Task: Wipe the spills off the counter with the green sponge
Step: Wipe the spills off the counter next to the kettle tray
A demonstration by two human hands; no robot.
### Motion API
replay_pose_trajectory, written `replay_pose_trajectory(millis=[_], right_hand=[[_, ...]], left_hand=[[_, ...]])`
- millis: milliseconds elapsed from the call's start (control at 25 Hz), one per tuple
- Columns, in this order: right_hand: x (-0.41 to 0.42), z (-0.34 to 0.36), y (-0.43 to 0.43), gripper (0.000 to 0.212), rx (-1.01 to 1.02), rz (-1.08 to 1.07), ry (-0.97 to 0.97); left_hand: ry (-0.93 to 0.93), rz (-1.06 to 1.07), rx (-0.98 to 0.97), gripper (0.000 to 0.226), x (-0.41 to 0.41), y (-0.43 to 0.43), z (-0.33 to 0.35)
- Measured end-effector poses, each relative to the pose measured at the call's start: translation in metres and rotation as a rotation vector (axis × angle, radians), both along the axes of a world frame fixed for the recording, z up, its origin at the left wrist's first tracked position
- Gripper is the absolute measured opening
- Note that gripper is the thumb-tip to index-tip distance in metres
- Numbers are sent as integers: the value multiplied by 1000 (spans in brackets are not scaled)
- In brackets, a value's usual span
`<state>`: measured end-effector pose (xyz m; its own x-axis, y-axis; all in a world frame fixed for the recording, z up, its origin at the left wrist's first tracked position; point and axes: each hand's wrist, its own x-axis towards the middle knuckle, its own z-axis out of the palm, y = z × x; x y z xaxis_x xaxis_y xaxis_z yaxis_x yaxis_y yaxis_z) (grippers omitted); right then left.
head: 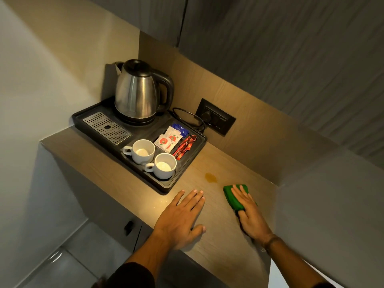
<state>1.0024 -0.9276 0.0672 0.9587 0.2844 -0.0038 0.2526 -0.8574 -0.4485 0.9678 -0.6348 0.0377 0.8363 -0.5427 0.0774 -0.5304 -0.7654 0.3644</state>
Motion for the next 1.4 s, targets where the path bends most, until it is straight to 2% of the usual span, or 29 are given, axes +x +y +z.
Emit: replay_pose_trajectory(millis=[80,160,200,280,360,480,560,600,680,760,800,920,1000,1080,1160,1240,1320,1400], right_hand=[[21,7,-2,74,14,-102,-2],[58,17,34,72,24,-259,18],[66,20,55,72,32,-242,38],[56,12,72,73,16,-74,32],[27,2,44,76,-7,63,11],[33,8,11,74,18,-21,4],[69,17,40,73,5,-180,19],[79,19,60,73,12,-188,38],[69,13,83,76,-4,-31,41],[38,1,58,76,-45,129,22],[22,-1,37,76,-49,143,18],[40,8,14,73,-22,33,14],[76,16,46,73,-38,-103,32],[86,21,85,74,-21,-55,59],[58,13,89,76,-19,131,45],[5,0,51,74,-47,212,29],[-41,-5,-1,72,-25,152,-13],[-43,1,-24,73,-14,31,-6]], left_hand=[[4,-1,7,81,0,0,0],[6,-5,14,81,1,0,1],[6,-7,14,81,1,-1,1],[11,-8,11,81,1,0,0],[12,2,2,81,1,0,-1],[13,0,13,81,1,0,0],[16,-3,16,81,1,-1,1],[13,-3,15,81,1,-1,0],[7,1,17,81,1,-2,-1],[-3,6,12,81,2,-1,-2],[-10,6,11,81,2,-1,-3],[-3,4,13,81,1,-2,-3],[-2,4,20,81,1,-2,-2],[-12,-2,18,81,3,-2,-3],[-20,-3,14,82,2,-1,-4],[-32,1,8,82,3,-2,-6],[-36,-1,2,82,3,-2,-8],[-38,-4,-4,81,3,-2,-10]])
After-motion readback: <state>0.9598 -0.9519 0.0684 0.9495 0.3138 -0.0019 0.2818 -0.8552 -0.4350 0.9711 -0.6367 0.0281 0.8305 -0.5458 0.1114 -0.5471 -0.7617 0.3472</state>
